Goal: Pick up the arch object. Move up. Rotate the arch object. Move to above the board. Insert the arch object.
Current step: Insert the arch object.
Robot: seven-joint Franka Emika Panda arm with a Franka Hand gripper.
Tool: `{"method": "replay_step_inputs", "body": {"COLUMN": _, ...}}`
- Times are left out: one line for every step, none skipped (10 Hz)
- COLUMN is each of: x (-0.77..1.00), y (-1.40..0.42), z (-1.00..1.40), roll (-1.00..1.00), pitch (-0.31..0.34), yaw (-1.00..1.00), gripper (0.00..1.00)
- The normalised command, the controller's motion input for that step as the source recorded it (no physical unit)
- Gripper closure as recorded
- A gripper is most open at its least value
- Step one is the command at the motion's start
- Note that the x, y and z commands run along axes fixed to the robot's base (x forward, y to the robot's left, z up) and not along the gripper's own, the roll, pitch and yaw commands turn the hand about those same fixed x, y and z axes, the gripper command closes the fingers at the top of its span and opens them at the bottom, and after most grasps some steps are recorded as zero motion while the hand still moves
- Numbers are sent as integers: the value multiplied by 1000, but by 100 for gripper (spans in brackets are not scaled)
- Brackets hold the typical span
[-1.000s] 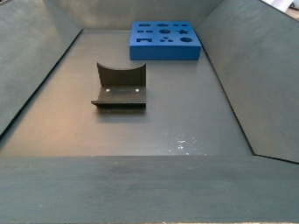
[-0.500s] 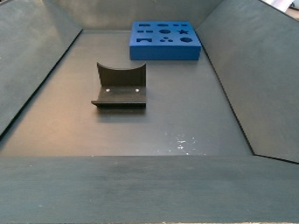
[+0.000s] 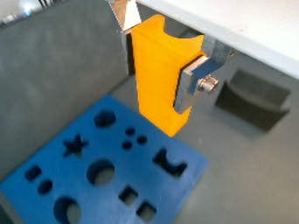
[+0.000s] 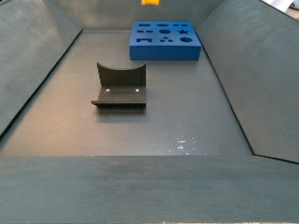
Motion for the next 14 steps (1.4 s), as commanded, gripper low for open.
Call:
{"method": "replay_step_inputs", "body": {"x": 311, "y": -46, "z": -1000, "roll": 0, "pitch": 0, "yaw": -37, "gripper": 100}}
{"method": "replay_step_inputs", "body": {"x": -1000, "y": 0, "z": -1000, "roll": 6, "pitch": -47, "yaw": 251, "gripper": 100}}
{"method": "replay_step_inputs", "body": {"x": -680, "y": 0, "z": -926, "roll": 9, "pitch": -157, "yaw": 497, "gripper": 100}}
{"method": "replay_step_inputs", "body": {"x": -463, "y": -31, "z": -1000, "roll": 53, "pitch": -10, "yaw": 723, "gripper": 100}}
{"method": "replay_step_inputs", "body": {"x": -323, "y": -243, "z": -794, "roll": 10, "pitch": 0, "yaw": 640, "gripper": 100}}
{"method": "replay_step_inputs", "body": {"x": 166, "y": -29, "z": -731, "roll": -63, "pitch": -191, "yaw": 57, "gripper": 100}}
{"method": "replay_step_inputs", "body": {"x": 411, "y": 0, "z": -669, "roll": 0, "pitch": -103, "yaw": -123, "gripper": 100}}
{"method": "replay_step_inputs", "body": {"x": 300, "y": 26, "z": -351, "roll": 93, "pitch": 69, "yaw": -131, "gripper": 100}}
{"method": "replay_step_inputs", "body": {"x": 446, "y": 40, "z": -214, "roll": 177, "pitch": 133, "yaw": -157, "gripper": 100}}
{"method": "replay_step_inputs", "body": {"x": 340, "y": 103, "z": -69, "roll": 219, "pitch": 176, "yaw": 0, "gripper": 100}}
{"method": "replay_step_inputs", "body": {"x": 343, "y": 97, "z": 0, "roll": 170, "pitch": 176, "yaw": 0, "gripper": 100}}
{"method": "replay_step_inputs", "body": {"x": 606, "y": 74, "z": 0, "roll": 77, "pitch": 189, "yaw": 11, "gripper": 100}}
{"method": "replay_step_inputs", "body": {"x": 623, "y": 51, "z": -151, "roll": 114, "pitch": 89, "yaw": 43, "gripper": 100}}
{"method": "replay_step_inputs", "body": {"x": 517, "y": 0, "z": -340, "roll": 77, "pitch": 0, "yaw": 3, "gripper": 100}}
